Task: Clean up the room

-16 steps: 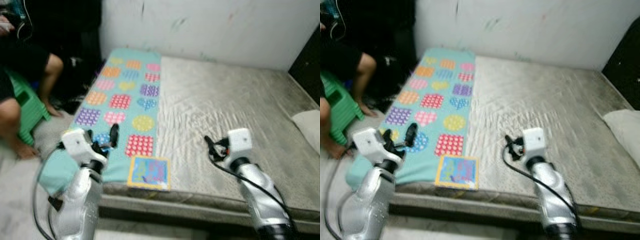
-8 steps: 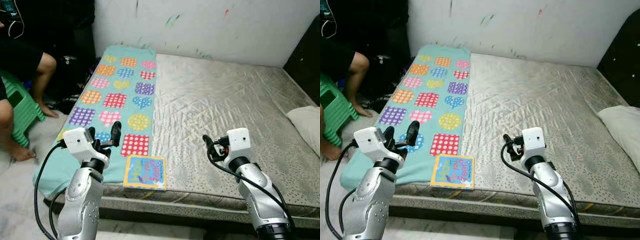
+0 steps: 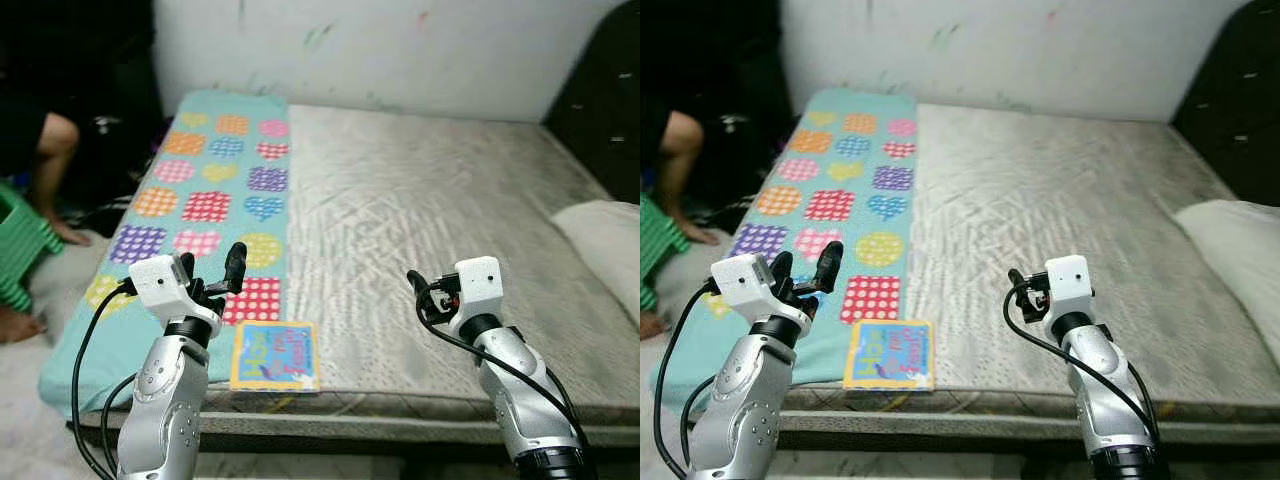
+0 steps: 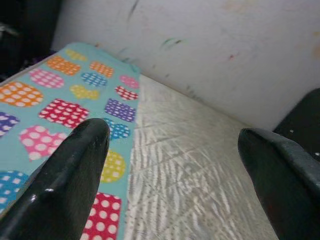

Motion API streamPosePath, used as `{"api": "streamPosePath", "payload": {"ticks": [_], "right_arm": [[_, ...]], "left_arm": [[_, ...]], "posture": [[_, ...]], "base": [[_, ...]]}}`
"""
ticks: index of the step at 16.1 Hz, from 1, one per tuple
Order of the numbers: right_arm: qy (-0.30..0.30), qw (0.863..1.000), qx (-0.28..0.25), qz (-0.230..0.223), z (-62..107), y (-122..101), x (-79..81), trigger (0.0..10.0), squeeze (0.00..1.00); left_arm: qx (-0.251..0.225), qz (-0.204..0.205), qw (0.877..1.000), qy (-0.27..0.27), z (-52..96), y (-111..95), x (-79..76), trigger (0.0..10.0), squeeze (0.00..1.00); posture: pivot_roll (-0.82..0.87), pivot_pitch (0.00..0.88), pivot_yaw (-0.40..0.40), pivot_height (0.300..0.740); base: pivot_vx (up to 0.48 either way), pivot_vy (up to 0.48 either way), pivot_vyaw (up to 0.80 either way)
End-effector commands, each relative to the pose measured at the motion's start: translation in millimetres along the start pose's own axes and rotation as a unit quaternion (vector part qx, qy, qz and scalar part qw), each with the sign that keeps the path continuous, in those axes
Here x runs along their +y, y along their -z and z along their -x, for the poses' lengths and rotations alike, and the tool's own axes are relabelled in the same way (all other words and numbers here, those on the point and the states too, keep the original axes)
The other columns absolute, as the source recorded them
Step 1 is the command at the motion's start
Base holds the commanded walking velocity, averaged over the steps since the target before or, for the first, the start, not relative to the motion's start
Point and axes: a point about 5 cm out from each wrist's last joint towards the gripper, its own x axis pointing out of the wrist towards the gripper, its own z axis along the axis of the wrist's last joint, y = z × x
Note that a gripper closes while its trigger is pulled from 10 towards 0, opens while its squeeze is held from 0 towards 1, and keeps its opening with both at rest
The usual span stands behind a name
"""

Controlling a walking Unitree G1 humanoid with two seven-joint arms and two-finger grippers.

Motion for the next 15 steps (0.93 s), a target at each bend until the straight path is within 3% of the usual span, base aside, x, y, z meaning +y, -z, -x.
{"api": "streamPosePath", "payload": {"ticks": [1, 7, 13, 15], "right_arm": [[0.005, 1.000, 0.002, 0.001, -0.1, 0.2, -3.7, 10.0, 0.00], [0.005, 1.000, 0.003, 0.002, 0.1, 1.3, -3.3, 10.0, 0.00], [0.004, 1.000, 0.003, 0.012, 0.9, 2.1, -3.9, 10.0, 0.00], [0.003, 1.000, 0.004, 0.013, 0.6, 2.2, -3.5, 10.0, 0.00]], "left_arm": [[-0.003, 0.001, 1.000, 0.008, -0.4, -1.7, -3.3, 10.0, 0.00], [0.000, -0.001, 1.000, 0.005, -1.2, -1.5, -2.5, 10.0, 0.00], [0.007, -0.004, 1.000, -0.009, -2.2, 1.0, 0.2, 10.0, 0.00], [0.011, 0.001, 1.000, -0.016, -2.4, 2.3, 1.4, 10.0, 0.00]], "posture": [[-0.06, 0.000, -0.066, 0.740], [-0.06, 0.000, -0.063, 0.740], [-0.06, 0.000, -0.066, 0.740], [-0.06, 0.000, -0.068, 0.740]], "base": [[0.304, 0.000, 0.00], [0.302, 0.000, 0.00], [0.000, 0.000, 0.00], [0.000, 0.000, 0.72]]}}
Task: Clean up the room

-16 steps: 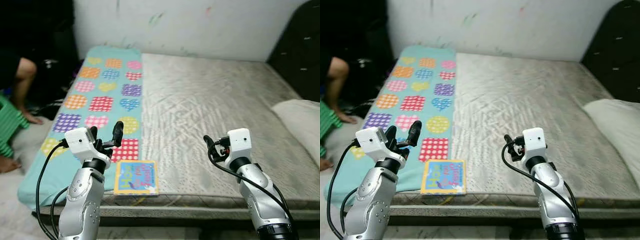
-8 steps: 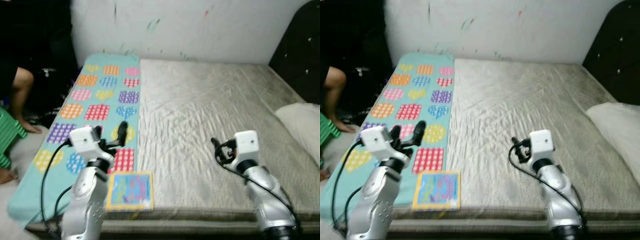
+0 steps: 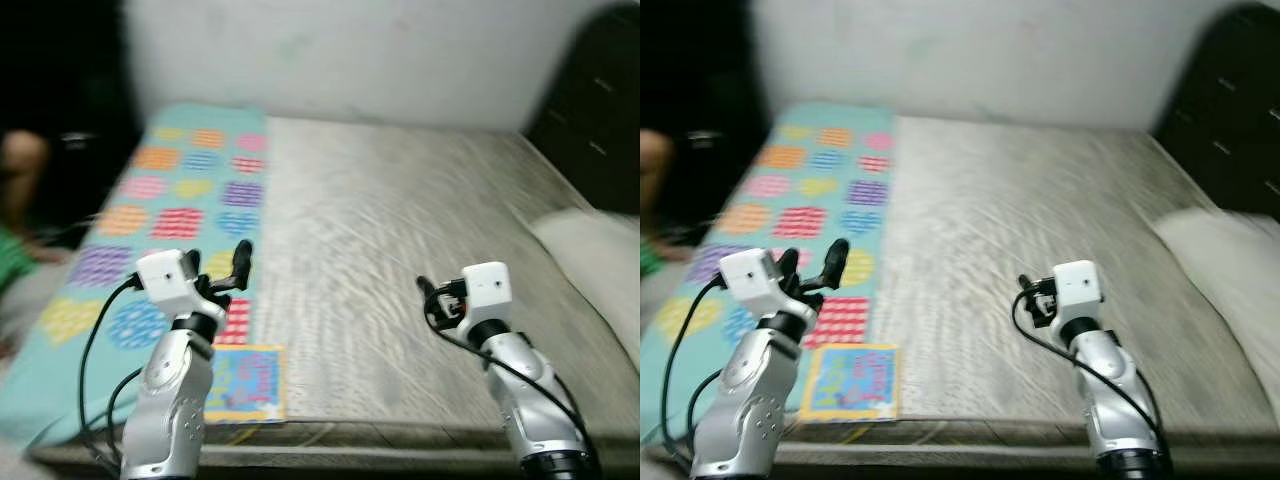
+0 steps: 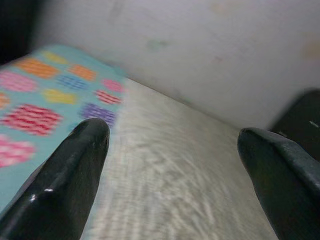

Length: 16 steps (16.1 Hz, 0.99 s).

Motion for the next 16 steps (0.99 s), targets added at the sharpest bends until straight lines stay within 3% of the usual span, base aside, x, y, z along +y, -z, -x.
{"api": "streamPosePath", "payload": {"ticks": [1, 11, 16], "right_arm": [[-0.006, 1.000, -0.012, 0.005, -2.6, -6.4, 2.3, 10.0, 0.00], [-0.004, 1.000, -0.011, 0.001, -2.6, -5.9, 2.3, 10.0, 0.00], [-0.005, 1.000, -0.010, 0.000, -2.6, -5.3, 2.0, 10.0, 0.00]], "left_arm": [[0.006, 0.000, 1.000, -0.010, 1.2, 1.6, 2.7, 10.0, 0.00], [0.002, -0.002, 1.000, -0.005, 0.3, 0.5, 1.6, 10.0, 0.00], [-0.002, -0.002, 1.000, -0.002, 0.2, -0.3, 0.3, 10.0, 0.00]], "posture": [[-0.06, 0.000, -0.068, 0.740], [-0.06, 0.000, -0.067, 0.740], [-0.06, 0.000, -0.068, 0.740]], "base": [[0.000, 0.000, 0.64], [0.000, 0.432, 0.00], [0.000, 0.000, 0.00]]}}
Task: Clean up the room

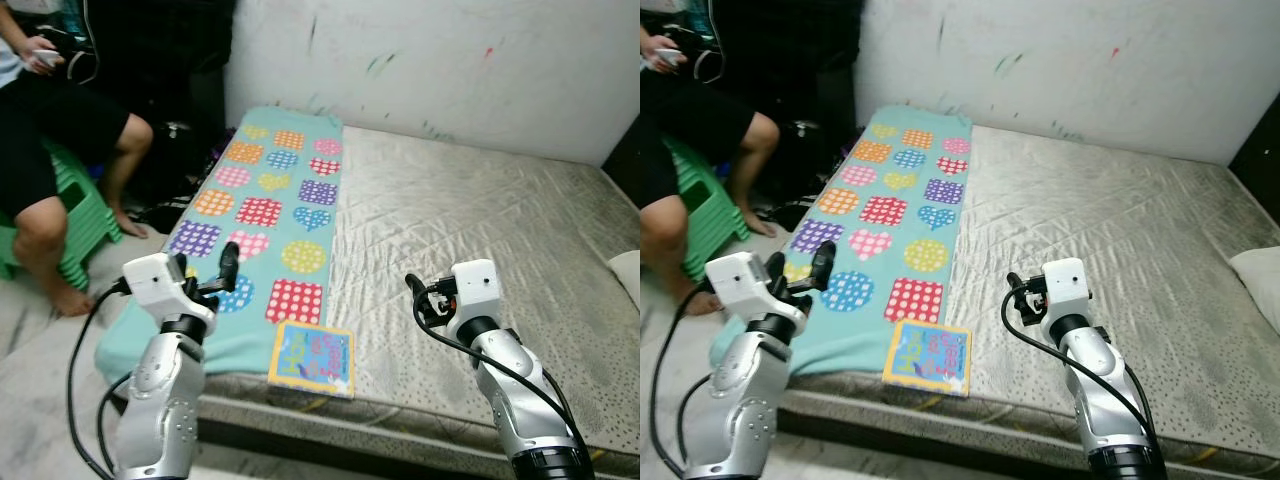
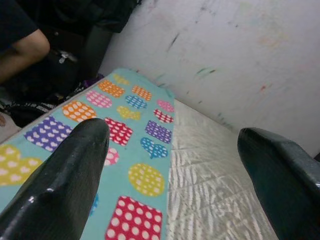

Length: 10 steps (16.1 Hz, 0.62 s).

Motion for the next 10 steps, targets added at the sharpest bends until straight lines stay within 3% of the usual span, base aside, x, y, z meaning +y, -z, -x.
{"api": "streamPosePath", "payload": {"ticks": [1, 3, 7, 10], "right_arm": [[0.006, 1.000, -0.005, 0.003, 0.6, -2.2, -5.5, 10.0, 0.00], [0.007, 1.000, -0.002, -0.001, 0.6, -1.5, -5.5, 10.0, 0.00], [0.006, 1.000, -0.002, -0.002, 0.7, -1.5, -5.7, 10.0, 0.00], [0.006, 1.000, -0.003, -0.002, 0.3, -1.9, -6.1, 10.0, 0.00]], "left_arm": [[-0.002, -0.002, 1.000, 0.010, -1.9, -0.9, -5.1, 10.0, 0.00], [0.000, -0.001, 1.000, 0.010, -1.7, -0.5, -5.1, 10.0, 0.00], [-0.001, 0.001, 1.000, 0.011, -1.6, -0.1, -5.5, 10.0, 0.00], [-0.004, 0.001, 1.000, 0.015, -1.4, -0.8, -6.4, 10.0, 0.00]], "posture": [[-0.06, 0.000, -0.068, 0.740], [-0.06, 0.000, -0.068, 0.740], [-0.07, 0.000, -0.068, 0.740], [-0.06, 0.000, -0.069, 0.740]], "base": [[0.000, 0.000, 0.00], [0.000, 0.000, 0.00], [0.000, 0.000, -0.75], [0.000, 0.000, 0.00]]}}
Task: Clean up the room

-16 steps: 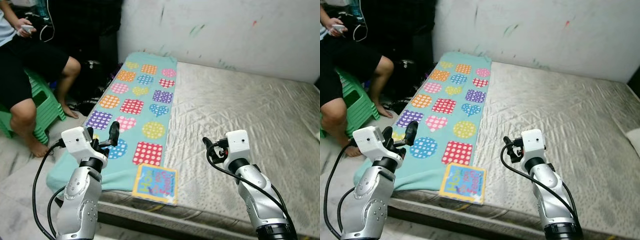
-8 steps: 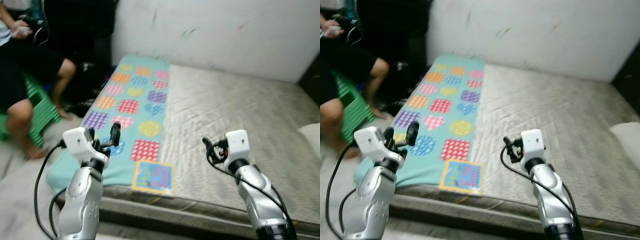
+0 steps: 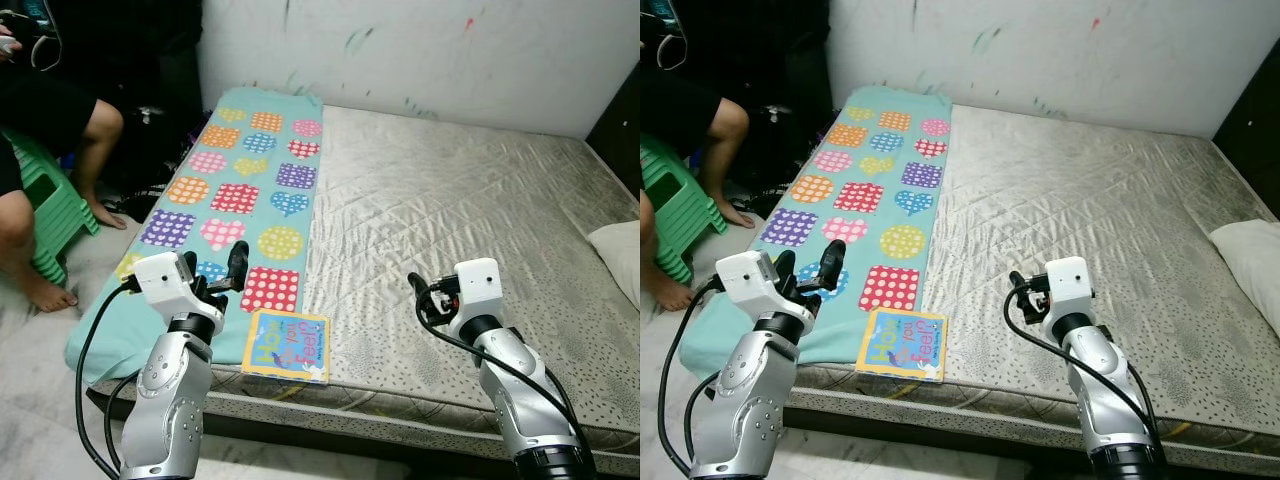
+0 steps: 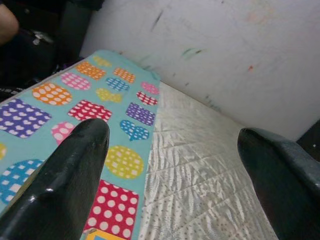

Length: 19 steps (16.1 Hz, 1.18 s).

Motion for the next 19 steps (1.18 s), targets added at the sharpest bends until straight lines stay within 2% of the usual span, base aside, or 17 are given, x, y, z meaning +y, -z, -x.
{"api": "streamPosePath", "payload": {"ticks": [1, 3, 7, 19], "right_arm": [[0.003, 1.000, -0.004, -0.001, -0.1, -1.6, -3.2, 10.0, 0.00], [0.003, 1.000, -0.004, -0.001, -0.2, -1.6, -3.2, 10.0, 0.00], [0.003, 1.000, -0.003, -0.002, -0.4, -1.4, -3.3, 10.0, 0.00], [0.005, 1.000, 0.000, -0.002, -0.6, 0.8, -2.8, 10.0, 0.00]], "left_arm": [[-0.006, 0.000, 1.000, 0.006, -0.6, -2.0, -2.1, 10.0, 0.00], [-0.008, 0.002, 1.000, 0.012, -0.5, -2.4, -3.6, 10.0, 0.00], [-0.009, 0.004, 1.000, 0.018, -0.3, -2.7, -4.9, 10.0, 0.00], [-0.006, 0.001, 1.000, 0.019, -1.6, -3.4, -3.6, 10.0, 0.00]], "posture": [[-0.07, 0.000, -0.069, 0.740], [-0.07, 0.000, -0.069, 0.740], [-0.07, 0.000, -0.068, 0.740], [-0.07, 0.000, -0.064, 0.740]], "base": [[0.000, 0.000, 0.00], [0.000, 0.000, 0.00], [0.276, 0.000, -0.61], [0.269, 0.000, 0.00]]}}
